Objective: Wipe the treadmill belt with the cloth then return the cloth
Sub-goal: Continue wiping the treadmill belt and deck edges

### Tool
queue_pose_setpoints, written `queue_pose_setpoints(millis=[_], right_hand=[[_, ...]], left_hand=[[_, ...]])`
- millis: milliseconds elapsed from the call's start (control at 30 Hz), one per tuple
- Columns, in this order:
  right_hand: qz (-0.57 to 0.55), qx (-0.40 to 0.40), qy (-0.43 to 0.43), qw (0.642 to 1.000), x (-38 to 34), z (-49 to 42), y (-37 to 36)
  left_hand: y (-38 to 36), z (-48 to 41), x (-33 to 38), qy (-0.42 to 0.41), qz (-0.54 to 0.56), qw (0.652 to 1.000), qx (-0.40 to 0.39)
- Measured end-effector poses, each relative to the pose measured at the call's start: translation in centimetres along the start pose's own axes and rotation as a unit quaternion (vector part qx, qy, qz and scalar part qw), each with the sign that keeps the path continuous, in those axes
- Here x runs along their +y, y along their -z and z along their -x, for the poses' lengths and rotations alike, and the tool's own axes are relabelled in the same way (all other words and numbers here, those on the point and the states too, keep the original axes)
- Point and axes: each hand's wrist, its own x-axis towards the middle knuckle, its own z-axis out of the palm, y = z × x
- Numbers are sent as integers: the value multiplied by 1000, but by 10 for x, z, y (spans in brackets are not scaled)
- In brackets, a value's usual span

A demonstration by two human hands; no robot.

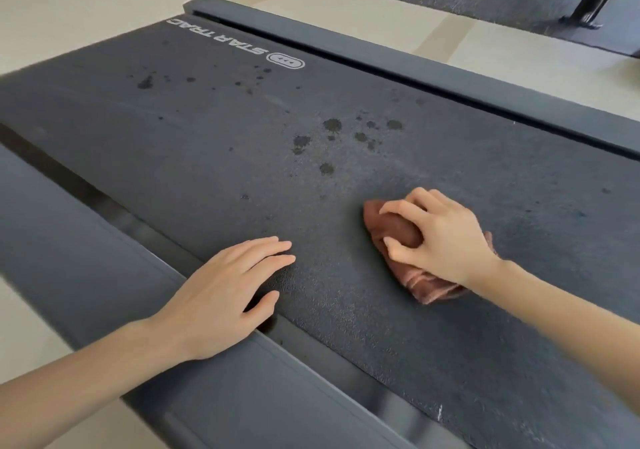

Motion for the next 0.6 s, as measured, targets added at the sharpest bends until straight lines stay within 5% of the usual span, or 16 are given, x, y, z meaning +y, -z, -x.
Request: queue_pose_setpoints(millis=[167, 233, 400, 467, 600], right_hand=[[68, -11, -184, 981, -10, -66, -33], [54, -4, -149, 987, -29, -64, -36], [-73, 19, 111, 991, -50, -10, -19], [-90, 6, 101, 991, -42, -8, -15], [-19, 6, -52, 998, -35, -52, -31]], left_hand=[[0, -5, 5, 39, -5, 999, 4], [0, -4, 6, 50, -6, 999, 4], [3, -4, 11, 73, -13, 997, 9], [4, -3, 14, 79, -17, 997, 6], [3, -2, 10, 67, -22, 997, 13]])
